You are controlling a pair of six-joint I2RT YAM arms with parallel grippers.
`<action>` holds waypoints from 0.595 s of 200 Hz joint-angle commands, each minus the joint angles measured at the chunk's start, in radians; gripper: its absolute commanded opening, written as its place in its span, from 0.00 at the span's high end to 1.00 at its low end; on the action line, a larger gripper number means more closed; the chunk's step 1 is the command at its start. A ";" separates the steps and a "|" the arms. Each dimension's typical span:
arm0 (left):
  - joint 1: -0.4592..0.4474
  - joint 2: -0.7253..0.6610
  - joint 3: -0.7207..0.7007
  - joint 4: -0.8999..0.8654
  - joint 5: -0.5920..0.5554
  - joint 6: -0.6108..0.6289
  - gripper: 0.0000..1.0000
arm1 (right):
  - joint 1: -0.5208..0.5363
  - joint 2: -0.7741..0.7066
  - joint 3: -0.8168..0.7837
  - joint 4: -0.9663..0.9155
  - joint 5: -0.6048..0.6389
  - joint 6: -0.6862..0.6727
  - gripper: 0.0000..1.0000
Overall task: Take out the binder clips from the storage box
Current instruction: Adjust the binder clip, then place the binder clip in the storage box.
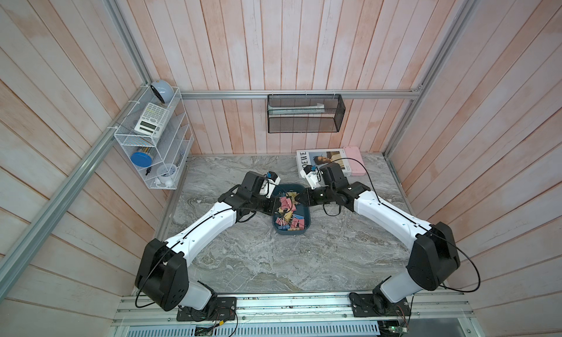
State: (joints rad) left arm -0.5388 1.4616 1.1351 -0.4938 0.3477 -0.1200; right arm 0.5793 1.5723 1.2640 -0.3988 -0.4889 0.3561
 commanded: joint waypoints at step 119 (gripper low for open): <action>0.182 -0.103 -0.093 0.047 -0.116 -0.238 1.00 | 0.091 0.145 0.088 -0.106 0.564 -0.034 1.00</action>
State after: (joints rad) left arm -0.4030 1.3796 1.0779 -0.4946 0.2443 -0.2493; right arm 0.6155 1.6482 1.2839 -0.4583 -0.0879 0.3435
